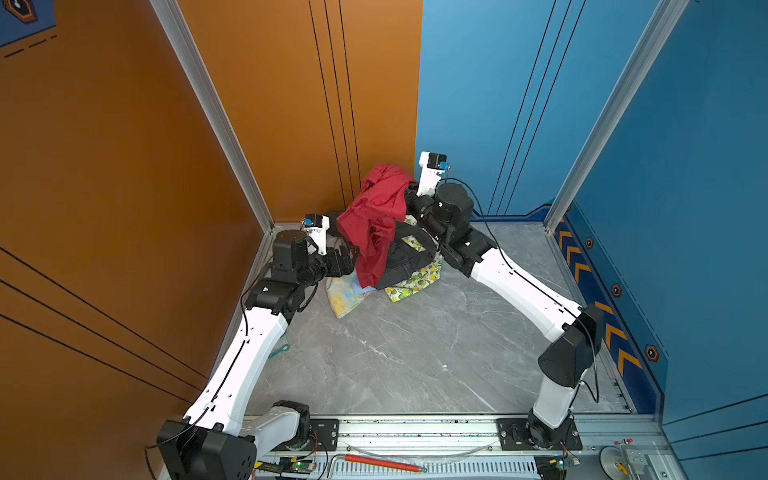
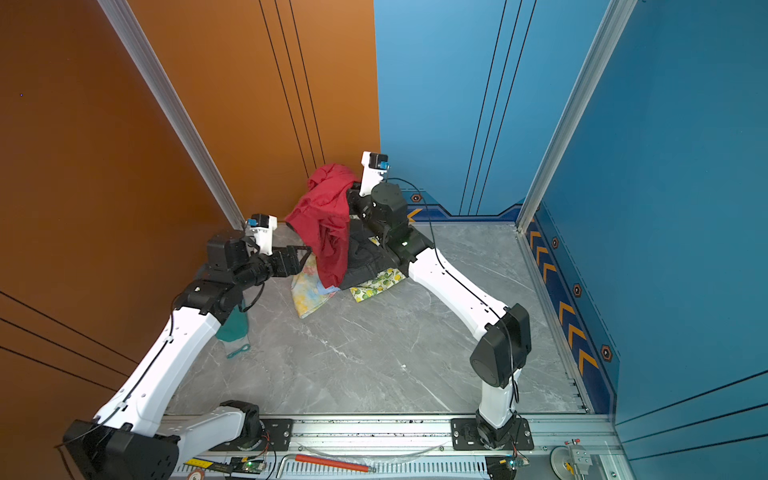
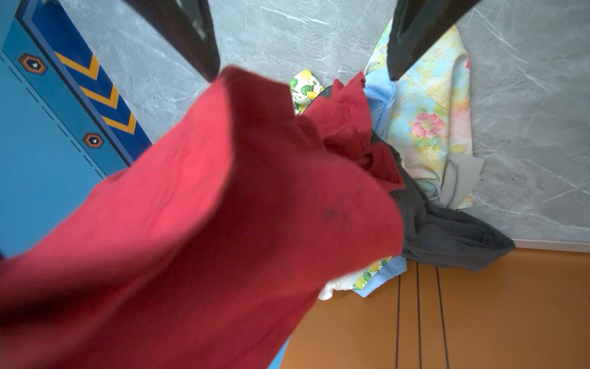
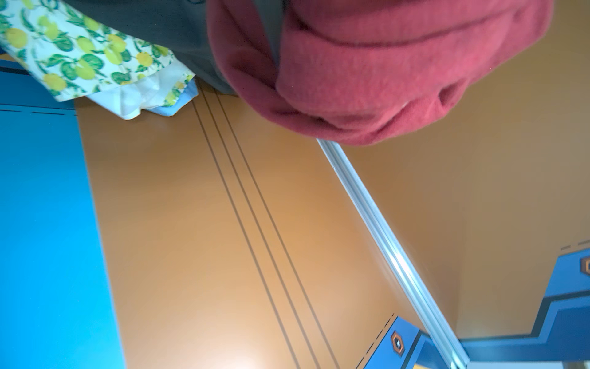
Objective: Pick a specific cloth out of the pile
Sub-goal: 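Pull the red shirt away with the right gripper while the left releases, then carry the red shirt to the empty floor corner and lower it with the right gripper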
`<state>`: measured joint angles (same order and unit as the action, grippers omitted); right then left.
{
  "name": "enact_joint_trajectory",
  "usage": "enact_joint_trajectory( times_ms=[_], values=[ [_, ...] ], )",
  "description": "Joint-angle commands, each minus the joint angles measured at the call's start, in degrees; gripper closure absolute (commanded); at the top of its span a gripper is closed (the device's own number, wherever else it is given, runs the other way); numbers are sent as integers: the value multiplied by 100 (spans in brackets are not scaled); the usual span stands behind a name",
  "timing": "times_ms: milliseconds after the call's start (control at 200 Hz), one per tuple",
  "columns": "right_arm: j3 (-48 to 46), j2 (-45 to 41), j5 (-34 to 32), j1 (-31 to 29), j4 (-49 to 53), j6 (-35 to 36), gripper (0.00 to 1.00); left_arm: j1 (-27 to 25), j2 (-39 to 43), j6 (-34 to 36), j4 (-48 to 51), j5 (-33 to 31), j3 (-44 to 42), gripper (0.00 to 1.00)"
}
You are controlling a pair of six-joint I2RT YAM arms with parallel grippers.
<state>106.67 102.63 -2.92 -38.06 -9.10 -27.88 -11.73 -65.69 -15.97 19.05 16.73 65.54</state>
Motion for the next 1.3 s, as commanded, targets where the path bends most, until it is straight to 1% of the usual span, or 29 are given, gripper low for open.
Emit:
enact_joint_trajectory(
  times_ms=[0,55,280,335,441,531,626,726,881,1021,1076,1151,1196,1297],
  values=[
    [161,-582,61,427,67,-338,100,-284,-137,413,-265,-135,-109,15],
    [89,-754,109,592,123,-312,100,-425,-245,461,-287,-190,-109,15],
    [-237,-1479,-62,1365,857,-18,100,-883,-614,525,-426,-269,-293,15],
    [-338,-1636,-105,1634,1030,21,100,-1032,-685,543,-462,-292,-331,15],
    [-630,-1792,-92,2211,1323,-7,100,-1244,-809,309,-731,-236,-502,15],
    [-825,-1866,-23,2720,1505,-108,100,-1450,-941,253,-774,-227,-511,15],
    [-1103,-1921,83,3210,1516,-262,100,-1612,-1007,222,-773,-223,-515,15],
    [-1283,-1838,172,3577,1507,-315,100,-1723,-1001,173,-772,-223,-558,16],
    [-1283,-1420,249,3903,1420,-417,100,-1773,-959,154,-771,-96,-568,16],
    [-1464,-1130,142,4135,937,-603,100,-1780,-895,164,-776,-67,-594,16],
    [-1708,-1096,128,4278,708,-899,100,-1778,-878,164,-775,-74,-603,16],
    [-2322,-1200,58,4464,280,-1246,100,-1775,-844,181,-776,-91,-612,16],
    [-2697,-1336,-106,4525,129,-1285,100,-1776,-815,190,-774,-108,-612,16],
    [-3230,-1596,-473,4661,340,-1110,100,-1781,-766,208,-773,-165,-612,16]
  ],
)
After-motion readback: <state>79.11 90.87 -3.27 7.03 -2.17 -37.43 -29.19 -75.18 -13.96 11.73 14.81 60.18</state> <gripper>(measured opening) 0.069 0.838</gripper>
